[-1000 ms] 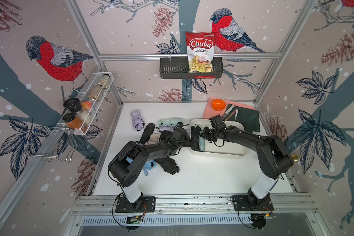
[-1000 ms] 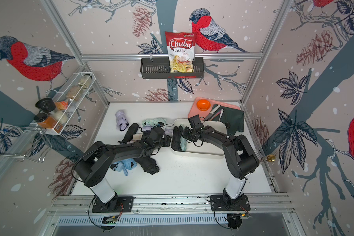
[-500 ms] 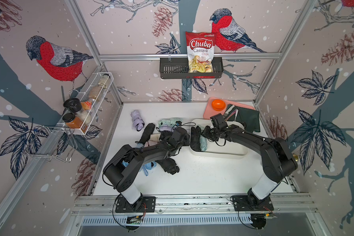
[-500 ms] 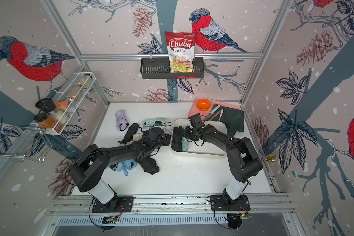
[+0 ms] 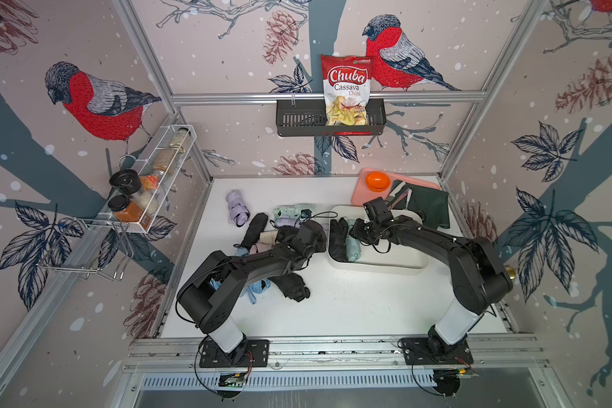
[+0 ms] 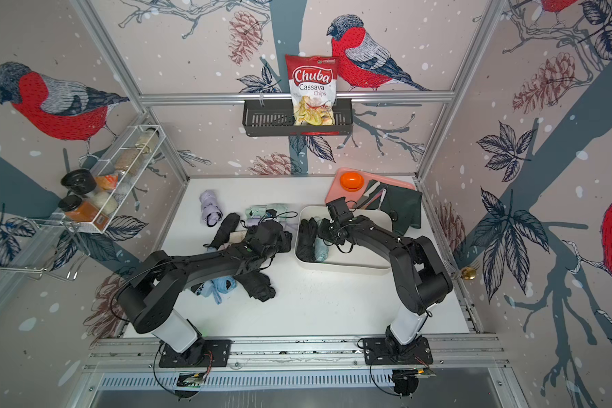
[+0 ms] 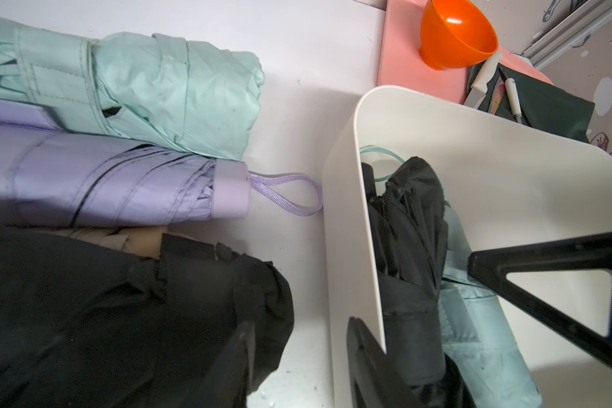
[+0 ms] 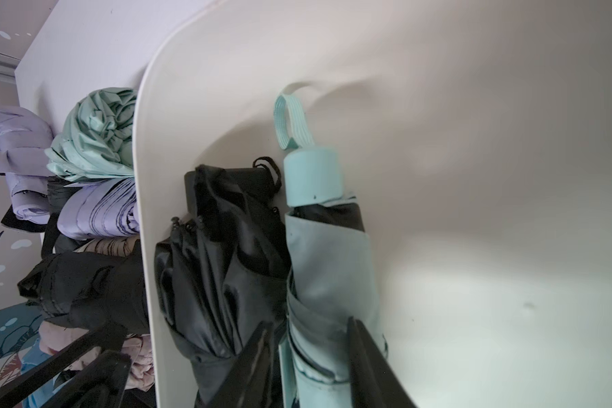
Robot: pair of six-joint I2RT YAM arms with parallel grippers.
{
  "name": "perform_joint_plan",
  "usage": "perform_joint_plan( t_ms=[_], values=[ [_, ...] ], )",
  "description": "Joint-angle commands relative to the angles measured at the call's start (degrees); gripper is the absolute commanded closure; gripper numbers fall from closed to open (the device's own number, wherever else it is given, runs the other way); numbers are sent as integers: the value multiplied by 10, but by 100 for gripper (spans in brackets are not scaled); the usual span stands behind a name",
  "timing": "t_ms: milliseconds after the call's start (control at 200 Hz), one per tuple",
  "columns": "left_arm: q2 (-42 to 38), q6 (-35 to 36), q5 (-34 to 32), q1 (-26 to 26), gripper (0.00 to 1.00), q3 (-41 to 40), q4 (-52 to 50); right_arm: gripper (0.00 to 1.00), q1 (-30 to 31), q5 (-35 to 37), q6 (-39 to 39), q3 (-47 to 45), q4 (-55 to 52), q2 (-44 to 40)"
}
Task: Put the umbrella into the storage box
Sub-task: Place the umbrella in the storage box.
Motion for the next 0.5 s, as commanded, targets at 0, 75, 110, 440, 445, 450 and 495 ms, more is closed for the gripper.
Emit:
perform_joint_plan(
  t_ms=[0, 75, 110, 440, 445, 450, 495],
  values=[
    [3, -1, -2, 0, 53, 5, 2, 73, -1, -3, -8, -7, -12, 9],
    [2, 0, 2, 0, 54, 6, 2, 78, -1, -10, -7, -9, -9, 13],
    [2, 1, 3, -1, 54, 6, 3, 79, -2, -17, -6, -11, -4, 13],
    [23, -1, 30, 0, 61, 9, 13, 64, -1, -49, -14, -1, 15, -1],
    [23, -1, 30, 0, 61, 10, 14, 64, -1, -47, -14, -1, 14, -1],
    [23, -1, 30, 0, 61, 10, 14, 64, -1, -46, -14, 0, 13, -1],
    [25, -2, 33, 0, 61, 11, 14, 62, -1, -29, -16, 1, 1, 1]
  ],
)
